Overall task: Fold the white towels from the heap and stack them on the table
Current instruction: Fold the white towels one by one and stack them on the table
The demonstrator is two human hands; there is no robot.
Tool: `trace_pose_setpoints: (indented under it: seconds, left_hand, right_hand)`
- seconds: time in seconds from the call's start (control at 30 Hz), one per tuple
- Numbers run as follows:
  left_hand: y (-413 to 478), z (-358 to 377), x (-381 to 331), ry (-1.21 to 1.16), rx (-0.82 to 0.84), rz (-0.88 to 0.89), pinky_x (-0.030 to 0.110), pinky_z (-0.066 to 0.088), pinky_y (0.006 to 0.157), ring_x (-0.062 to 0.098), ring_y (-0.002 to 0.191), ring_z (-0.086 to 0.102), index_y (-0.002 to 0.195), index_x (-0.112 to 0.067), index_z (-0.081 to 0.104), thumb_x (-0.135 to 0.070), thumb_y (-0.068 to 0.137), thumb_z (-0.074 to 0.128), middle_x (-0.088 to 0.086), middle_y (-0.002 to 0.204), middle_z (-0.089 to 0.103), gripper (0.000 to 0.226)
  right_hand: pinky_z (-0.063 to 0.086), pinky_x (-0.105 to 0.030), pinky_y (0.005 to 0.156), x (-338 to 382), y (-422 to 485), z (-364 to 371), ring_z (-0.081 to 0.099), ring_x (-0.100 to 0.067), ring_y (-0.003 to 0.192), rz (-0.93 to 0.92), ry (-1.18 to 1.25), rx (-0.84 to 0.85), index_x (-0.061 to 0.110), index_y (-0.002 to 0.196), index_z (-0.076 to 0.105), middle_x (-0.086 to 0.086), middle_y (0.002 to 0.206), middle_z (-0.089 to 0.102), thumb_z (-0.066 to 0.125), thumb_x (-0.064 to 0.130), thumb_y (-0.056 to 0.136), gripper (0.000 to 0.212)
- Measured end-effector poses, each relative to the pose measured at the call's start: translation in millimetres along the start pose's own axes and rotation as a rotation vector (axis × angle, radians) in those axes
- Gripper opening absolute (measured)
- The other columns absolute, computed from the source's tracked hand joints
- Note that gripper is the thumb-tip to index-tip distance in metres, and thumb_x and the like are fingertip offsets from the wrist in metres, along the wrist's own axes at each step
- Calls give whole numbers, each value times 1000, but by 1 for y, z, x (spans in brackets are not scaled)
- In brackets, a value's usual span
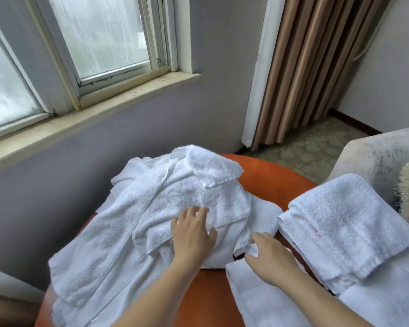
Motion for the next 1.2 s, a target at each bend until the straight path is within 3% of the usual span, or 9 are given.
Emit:
trace_pose_setpoints:
  seconds: [0.13,0.3,0.4,0.5,0.6,0.73,0.97,1.1,1.2]
  left_hand:
    - [14,10,48,85,320,-151,56,22,112,23,146,10,147,-36,19,-43,83,59,-5,156,11,76]
    - [11,3,65,181,233,-32,34,33,102,21,137,27,146,-31,24,-29,94,50,-4,156,16,58]
    - [16,-3,73,121,111,7,36,39,75,22,101,58,114,-25,57,-12,84,61,-5,113,57,32]
    - [17,-18,76,97,-9,99,28,31,52,15,48,52,63,-25,56,-4,52,81,-9,57,50,34]
    - [1,-27,73,-133,0,151,29,31,49,16,56,51,72,-21,54,-6,72,68,-8,65,52,21]
    - [-27,-35,66,-281,33,189,29,41,63,12,77,47,86,-19,53,-24,90,38,-8,84,51,16]
    - [-82,-44,61,-323,160,281,14,26,73,11,85,47,108,-21,51,-22,84,44,-8,92,53,25]
    - [-121,-25,48,-157,324,407,22,30,74,21,89,52,109,-15,57,-36,70,30,2,92,61,52]
    - [-145,-22,43,-144,264,429,24,36,65,17,74,53,90,-19,57,-32,68,38,-3,78,61,32]
  right_hand:
    - [42,-25,85,29,36,14,46,-10,104,108,694,75,30,137,40,7,131,42,57,25,91,49]
    - [49,-37,94,59,51,25,58,-24,101,243,1267,115,22,130,50,-5,109,53,53,10,95,38]
    - [50,-33,91,50,53,25,57,-19,102,330,1266,-21,14,129,58,-2,109,60,52,7,94,35]
    - [49,-38,98,38,45,17,61,-21,108,395,1198,-205,15,114,68,-3,115,66,58,9,92,25]
    - [53,-37,89,36,36,6,63,-21,89,417,1327,-334,13,91,71,-6,94,69,66,8,88,7]
    - [54,-38,77,50,21,0,57,-24,78,411,1591,-374,9,79,57,-12,85,59,60,-6,87,17]
    - [44,-20,37,57,-29,34,48,-24,64,562,1934,-217,2,84,51,-9,77,49,37,-11,63,29]
    - [50,-31,57,48,-62,68,52,-32,72,548,1996,-93,4,95,56,-12,81,54,34,-3,58,44]
    - [43,-33,63,39,-85,73,53,-30,73,520,1931,-90,4,98,58,-12,84,57,39,-1,52,50]
Point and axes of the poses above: each hand's wrist, its own y-axis towards the middle knuckle, its own z-axis out of the palm, x = y × z, the point moved 8 cm from there along y, towards the middle knuckle
